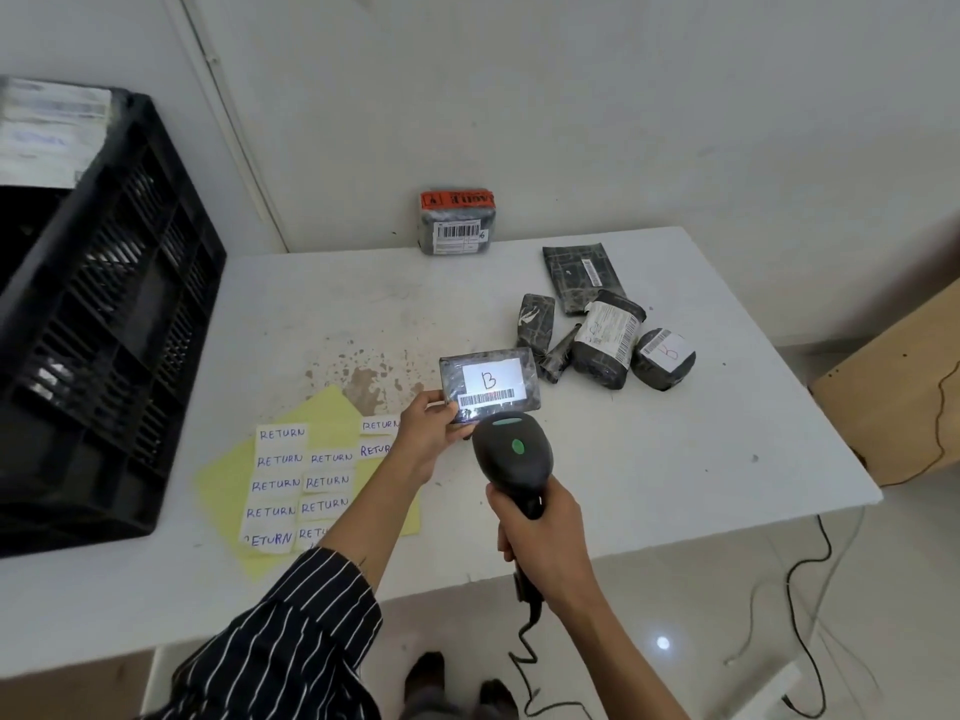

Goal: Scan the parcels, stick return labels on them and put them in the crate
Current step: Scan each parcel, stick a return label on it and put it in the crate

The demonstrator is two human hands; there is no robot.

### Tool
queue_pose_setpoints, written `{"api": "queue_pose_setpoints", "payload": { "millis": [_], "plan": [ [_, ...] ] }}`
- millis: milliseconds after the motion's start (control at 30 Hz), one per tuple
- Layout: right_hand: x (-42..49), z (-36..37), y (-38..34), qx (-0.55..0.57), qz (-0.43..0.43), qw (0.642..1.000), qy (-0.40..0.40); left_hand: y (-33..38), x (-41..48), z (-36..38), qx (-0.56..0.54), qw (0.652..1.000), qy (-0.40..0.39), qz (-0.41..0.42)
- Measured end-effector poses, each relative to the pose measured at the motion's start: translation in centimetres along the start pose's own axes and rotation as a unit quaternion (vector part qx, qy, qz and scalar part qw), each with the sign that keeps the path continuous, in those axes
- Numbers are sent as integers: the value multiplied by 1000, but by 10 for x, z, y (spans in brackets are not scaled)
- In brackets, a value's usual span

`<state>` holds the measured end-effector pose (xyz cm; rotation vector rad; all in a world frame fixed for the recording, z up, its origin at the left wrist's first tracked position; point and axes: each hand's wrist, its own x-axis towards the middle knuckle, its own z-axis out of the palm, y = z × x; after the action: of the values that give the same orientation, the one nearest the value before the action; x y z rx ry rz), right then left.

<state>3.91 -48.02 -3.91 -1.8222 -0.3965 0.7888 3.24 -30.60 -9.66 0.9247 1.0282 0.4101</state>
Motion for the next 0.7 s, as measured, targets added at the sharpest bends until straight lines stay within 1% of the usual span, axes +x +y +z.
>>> {"api": "queue_pose_setpoints", "payload": {
  "millis": [467, 700],
  "plan": [
    [2, -8, 6, -28, -13, 999, -14, -2, -5, 4, 15, 1000, 13, 7],
    [3, -9, 7, -29, -12, 999, -18, 0, -6, 7, -18, 1000, -6, 10]
  ]
}}
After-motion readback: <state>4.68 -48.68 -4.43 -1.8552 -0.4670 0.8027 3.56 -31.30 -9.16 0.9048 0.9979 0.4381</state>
